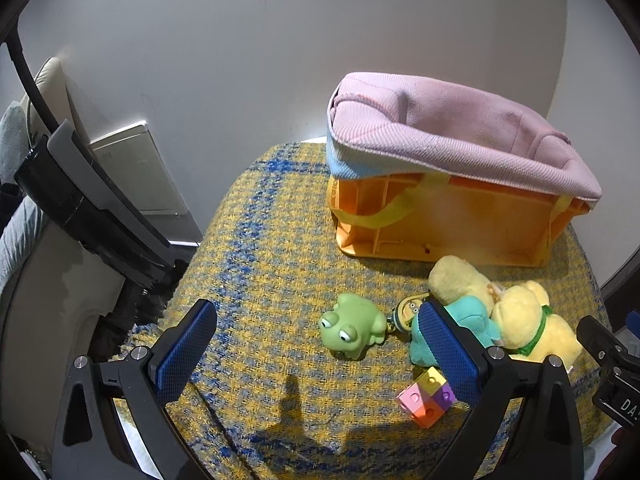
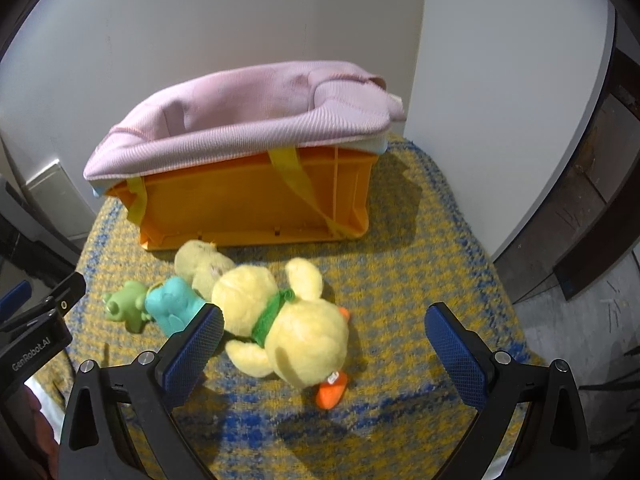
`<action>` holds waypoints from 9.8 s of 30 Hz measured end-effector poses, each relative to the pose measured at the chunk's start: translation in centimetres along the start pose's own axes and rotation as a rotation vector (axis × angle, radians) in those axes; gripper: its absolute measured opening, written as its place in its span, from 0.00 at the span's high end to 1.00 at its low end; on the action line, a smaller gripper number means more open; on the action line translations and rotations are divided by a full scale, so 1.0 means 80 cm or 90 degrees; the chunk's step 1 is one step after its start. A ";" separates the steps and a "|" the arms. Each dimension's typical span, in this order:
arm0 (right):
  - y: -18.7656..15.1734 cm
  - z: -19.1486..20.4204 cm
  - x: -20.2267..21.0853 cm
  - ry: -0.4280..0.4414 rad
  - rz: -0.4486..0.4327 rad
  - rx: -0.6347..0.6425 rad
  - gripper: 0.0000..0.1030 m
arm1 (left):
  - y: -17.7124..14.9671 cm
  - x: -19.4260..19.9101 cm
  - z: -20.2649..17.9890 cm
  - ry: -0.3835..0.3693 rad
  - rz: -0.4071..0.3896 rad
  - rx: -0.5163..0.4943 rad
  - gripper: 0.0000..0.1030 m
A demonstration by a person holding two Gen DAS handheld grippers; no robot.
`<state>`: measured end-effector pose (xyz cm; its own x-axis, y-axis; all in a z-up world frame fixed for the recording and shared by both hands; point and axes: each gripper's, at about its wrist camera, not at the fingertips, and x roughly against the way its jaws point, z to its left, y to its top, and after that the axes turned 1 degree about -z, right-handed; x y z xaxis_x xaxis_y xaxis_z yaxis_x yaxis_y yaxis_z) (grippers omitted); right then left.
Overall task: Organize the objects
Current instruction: 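Move both tools back down toward the remaining toys on the cloth, then grasp the yellow duck plush with the right tool, then grasp the green frog with the left tool while the right tool holds the duck, then lift the frog and duck with both tools over the basket, then open both tools to drop the frog and duck into the basket, then withdraw both tools from the basket toward the remaining toys, then lower the left tool onto the multicolour square block and close on it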
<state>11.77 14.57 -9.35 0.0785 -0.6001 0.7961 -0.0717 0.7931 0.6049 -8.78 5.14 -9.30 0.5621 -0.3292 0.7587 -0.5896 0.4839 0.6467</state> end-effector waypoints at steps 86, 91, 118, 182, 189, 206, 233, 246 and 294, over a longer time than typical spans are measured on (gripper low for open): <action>-0.016 0.003 -0.023 -0.118 0.008 -0.228 0.37 | -0.041 -0.056 -0.029 -0.068 0.073 -0.033 0.21; -0.018 0.002 -0.032 -0.119 0.016 -0.231 0.37 | -0.048 -0.072 -0.030 -0.068 0.098 -0.032 0.21; -0.021 -0.005 -0.065 -0.142 0.046 -0.270 0.37 | -0.051 -0.094 -0.047 -0.069 0.113 -0.071 0.39; 0.214 -0.123 0.037 -0.266 -0.131 -0.365 0.37 | 0.220 -0.002 -0.096 -0.095 -0.072 -0.089 0.39; 0.225 -0.149 0.012 -0.266 -0.112 -0.383 0.32 | 0.227 -0.030 -0.102 -0.095 -0.057 -0.086 0.39; 0.202 -0.154 0.046 -0.312 -0.109 -0.412 0.08 | 0.215 0.001 -0.088 -0.069 -0.064 -0.063 0.07; 0.135 -0.050 0.063 -0.329 -0.105 -0.412 0.08 | 0.123 0.070 -0.039 -0.068 -0.079 -0.058 0.03; 0.085 -0.027 0.046 -0.325 -0.085 -0.423 0.08 | 0.066 0.057 -0.043 -0.079 -0.064 -0.075 0.03; -0.045 -0.009 -0.040 -0.398 0.025 -0.550 0.08 | -0.082 -0.057 -0.098 -0.131 0.083 -0.157 0.24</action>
<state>12.53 13.70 -14.11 -0.4502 -0.3255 0.8315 0.6856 0.4706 0.5554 -2.97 9.81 -17.63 0.3484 -0.3958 0.8497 -0.4767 0.7057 0.5242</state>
